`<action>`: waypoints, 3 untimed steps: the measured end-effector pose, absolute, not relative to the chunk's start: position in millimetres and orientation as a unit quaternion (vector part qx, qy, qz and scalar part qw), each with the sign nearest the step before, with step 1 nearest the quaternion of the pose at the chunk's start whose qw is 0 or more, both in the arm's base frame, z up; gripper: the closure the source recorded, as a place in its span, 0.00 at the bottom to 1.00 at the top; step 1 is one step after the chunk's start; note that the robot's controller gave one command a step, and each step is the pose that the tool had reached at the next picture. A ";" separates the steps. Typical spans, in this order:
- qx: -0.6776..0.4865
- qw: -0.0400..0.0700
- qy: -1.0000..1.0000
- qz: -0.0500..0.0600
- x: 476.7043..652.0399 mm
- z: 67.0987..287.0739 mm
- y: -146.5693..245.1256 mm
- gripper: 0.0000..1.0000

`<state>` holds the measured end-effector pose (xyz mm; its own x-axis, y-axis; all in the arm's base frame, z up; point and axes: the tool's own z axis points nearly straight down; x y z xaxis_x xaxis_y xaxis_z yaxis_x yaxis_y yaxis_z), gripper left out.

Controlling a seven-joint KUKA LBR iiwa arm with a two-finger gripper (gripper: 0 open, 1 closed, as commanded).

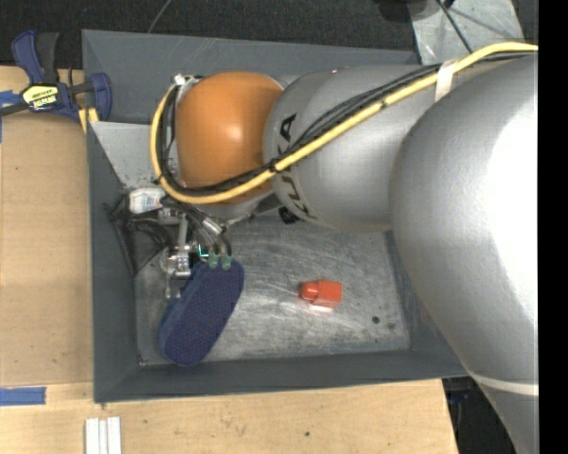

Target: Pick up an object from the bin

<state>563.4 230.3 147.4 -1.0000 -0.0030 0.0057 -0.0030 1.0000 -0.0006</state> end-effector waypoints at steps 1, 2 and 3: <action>0.104 -0.004 -0.995 -0.001 555.4 113.8 208.8 0.00; 0.063 -0.001 -0.998 0.000 495.9 164.2 187.8 0.00; 0.038 -0.017 -0.999 -0.003 521.7 112.7 140.2 0.00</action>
Offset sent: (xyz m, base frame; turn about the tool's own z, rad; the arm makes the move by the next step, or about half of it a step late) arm -0.0188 -0.0400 -0.0701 -0.3088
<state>521.7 140.2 112.7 -0.9965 -0.0765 -0.0346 -0.0767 0.9970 0.0047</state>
